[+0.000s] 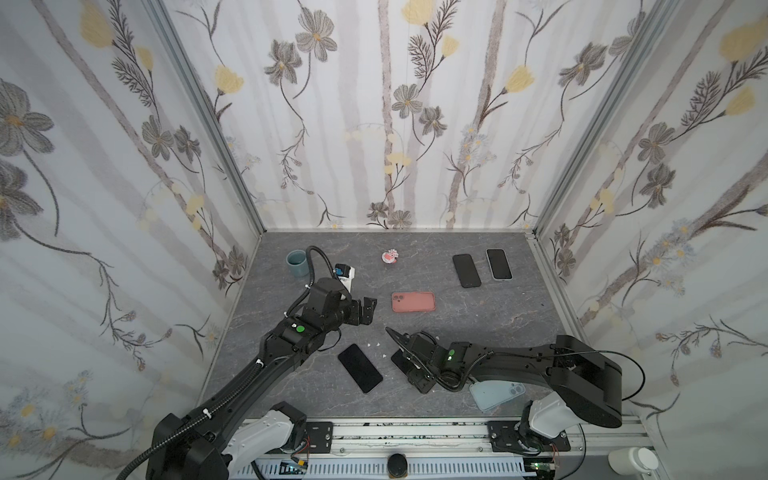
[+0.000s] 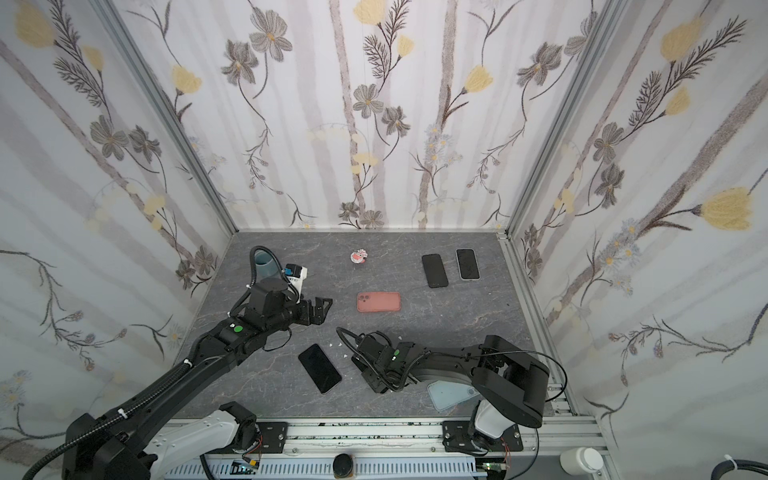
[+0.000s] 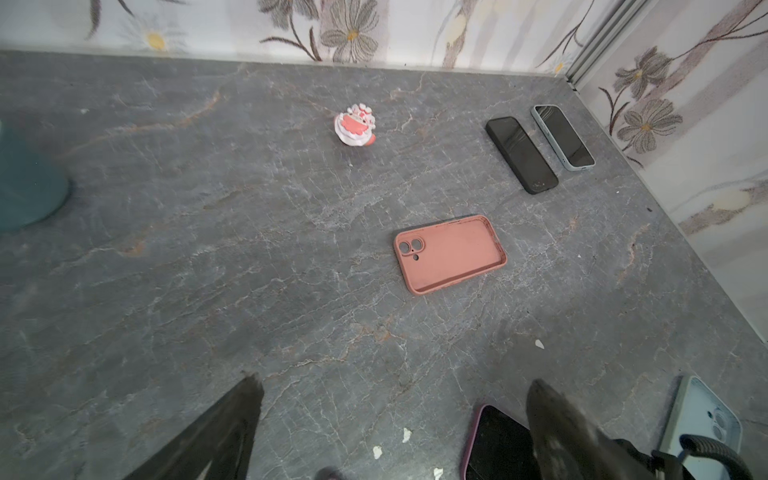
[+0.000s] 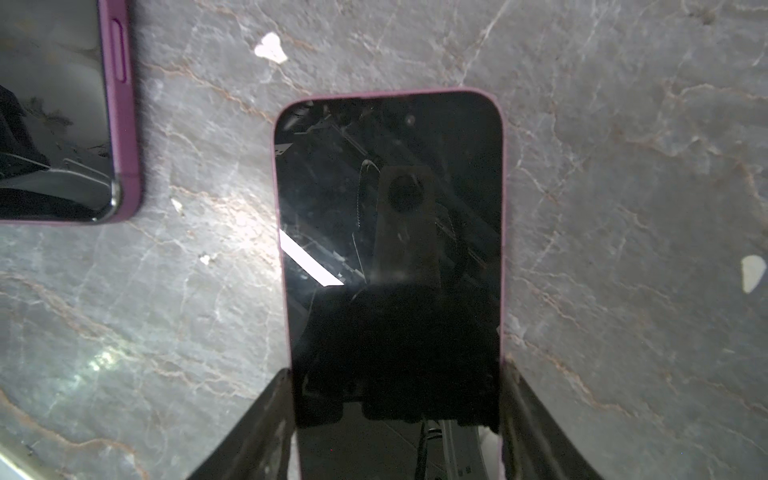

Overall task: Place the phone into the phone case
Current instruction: 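Move right gripper to the purple-edged black phone and grasp its edge, then lift the phone with the right gripper while left gripper grasps its other edge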

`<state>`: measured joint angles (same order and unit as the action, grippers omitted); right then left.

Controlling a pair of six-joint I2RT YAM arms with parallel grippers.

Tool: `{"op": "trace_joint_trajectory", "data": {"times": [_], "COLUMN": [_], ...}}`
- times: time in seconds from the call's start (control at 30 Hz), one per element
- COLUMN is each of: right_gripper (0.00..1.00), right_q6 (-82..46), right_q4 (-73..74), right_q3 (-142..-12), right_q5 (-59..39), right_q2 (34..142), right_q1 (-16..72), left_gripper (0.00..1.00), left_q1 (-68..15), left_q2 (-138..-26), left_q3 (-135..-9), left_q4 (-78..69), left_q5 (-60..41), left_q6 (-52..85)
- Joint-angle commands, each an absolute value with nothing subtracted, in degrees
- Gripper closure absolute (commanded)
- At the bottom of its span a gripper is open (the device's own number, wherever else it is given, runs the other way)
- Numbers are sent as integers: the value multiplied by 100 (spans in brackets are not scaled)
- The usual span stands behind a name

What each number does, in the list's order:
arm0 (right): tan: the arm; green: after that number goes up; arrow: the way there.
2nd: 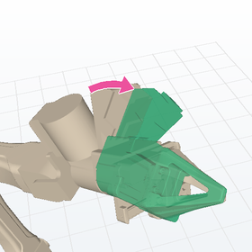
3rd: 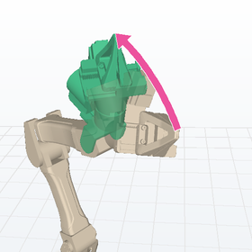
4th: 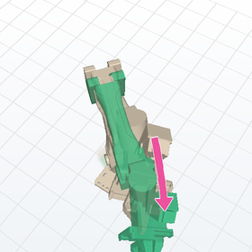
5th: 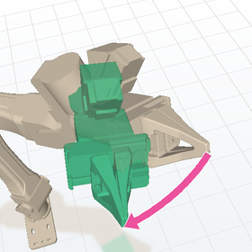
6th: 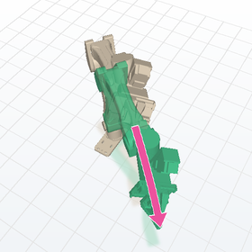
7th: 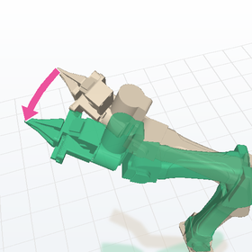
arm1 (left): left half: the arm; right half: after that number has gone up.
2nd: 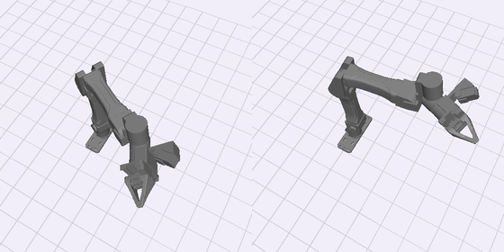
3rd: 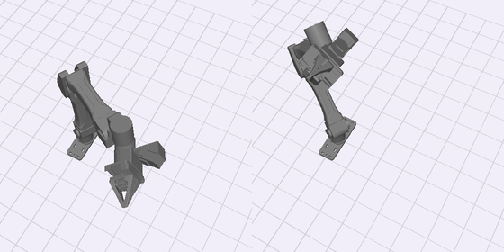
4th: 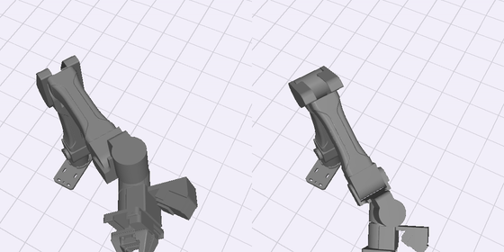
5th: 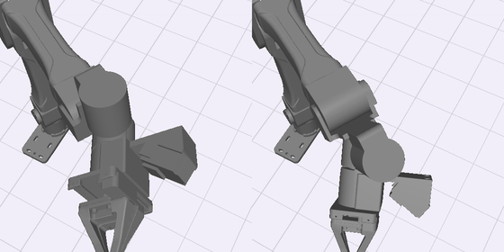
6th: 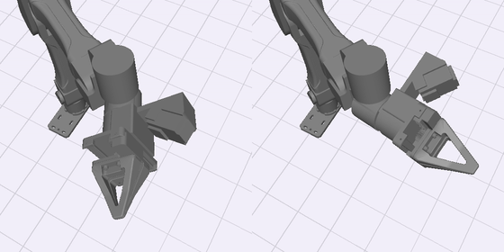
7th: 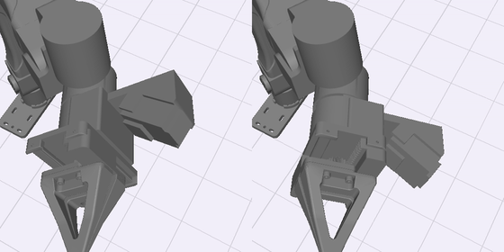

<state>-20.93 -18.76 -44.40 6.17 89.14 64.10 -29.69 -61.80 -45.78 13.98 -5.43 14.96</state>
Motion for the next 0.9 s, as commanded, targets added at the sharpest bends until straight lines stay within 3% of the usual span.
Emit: {"op": "trace_joint_trajectory", "data": {"times": [0.0,0.27,0.4,0.57,0.87], "right_gripper": [51,53,54,54,55], "right_q6": [-2099,-2049,-1869,-1758,-1600], "right_q4": [-1703,-1306,-1132,-828,-645], "right_q3": [-4360,-3933,-3938,-4003,-4173], "right_q5": [648,523,545,601,606], "right_q2": [8691,7899,7497,7076,6910], "right_q1": [6332,6004,5854,5766,5750], "left_gripper": [0,3,14,37,45], "left_q1": [-2955,-2961,-2962,-2973,-3190], "left_q2": [-6413,-6726,-6941,-7374,-7802], "left_q3": [-4684,-4765,-4853,-5042,-5273], "left_q4": [1462,1209,886,976,1301], "left_q5": [-1261,-2288,-3252,-3996,-4501], "left_q6": [1775,1923,2279,2687,2594]}}
